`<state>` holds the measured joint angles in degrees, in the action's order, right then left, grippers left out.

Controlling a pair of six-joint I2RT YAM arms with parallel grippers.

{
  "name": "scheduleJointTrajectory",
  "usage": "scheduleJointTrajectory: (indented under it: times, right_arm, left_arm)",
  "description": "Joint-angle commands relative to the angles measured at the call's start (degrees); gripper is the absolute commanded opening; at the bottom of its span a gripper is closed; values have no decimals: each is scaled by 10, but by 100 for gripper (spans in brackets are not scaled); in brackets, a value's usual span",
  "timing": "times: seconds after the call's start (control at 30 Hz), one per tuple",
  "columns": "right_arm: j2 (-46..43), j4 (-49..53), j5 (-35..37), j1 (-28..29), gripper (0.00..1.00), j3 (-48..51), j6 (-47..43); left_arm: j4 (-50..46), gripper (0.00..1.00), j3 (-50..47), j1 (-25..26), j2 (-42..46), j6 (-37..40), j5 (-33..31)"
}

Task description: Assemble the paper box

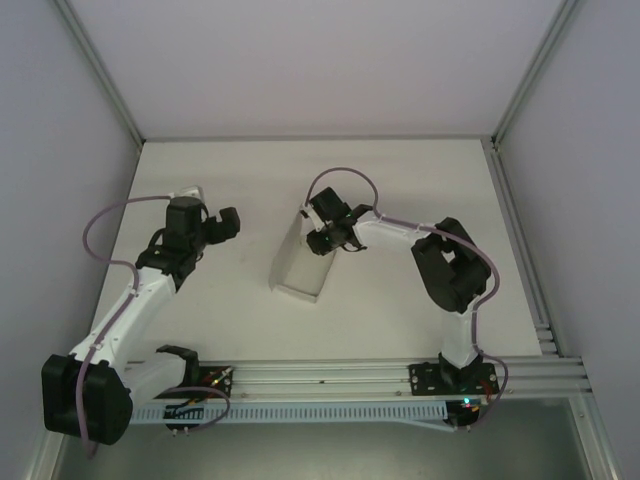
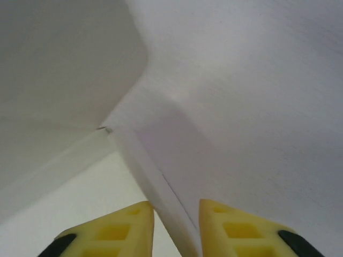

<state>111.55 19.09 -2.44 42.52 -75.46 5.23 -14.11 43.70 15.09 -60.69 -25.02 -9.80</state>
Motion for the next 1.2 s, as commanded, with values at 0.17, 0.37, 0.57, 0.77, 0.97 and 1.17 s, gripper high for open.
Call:
scheduleJointTrajectory:
  times: [0.17,0.37,0.57,0.77,0.97,1.17]
  right_arm:
    - [-37,2,157,20,9,37,167]
    - [-48,75,257,45,8,55,368]
    - [-49,78,266,62,16,68,444]
    - [-90,77,295,62,38,67,388]
    - [-164,36,270,55,81,91,275]
    - [-237,-53,113,-15,99,135,72]
  left_arm:
    - [10,100,2,-5,11,-10,5]
    - [16,100,6,-4,-2,-4,17]
    - [47,100,8,-4,-17,39,83]
    - [64,100,25,-3,-52,155,219]
    - [77,100,35,-2,-83,268,288]
    - [35,100,98,-1,-165,402,386]
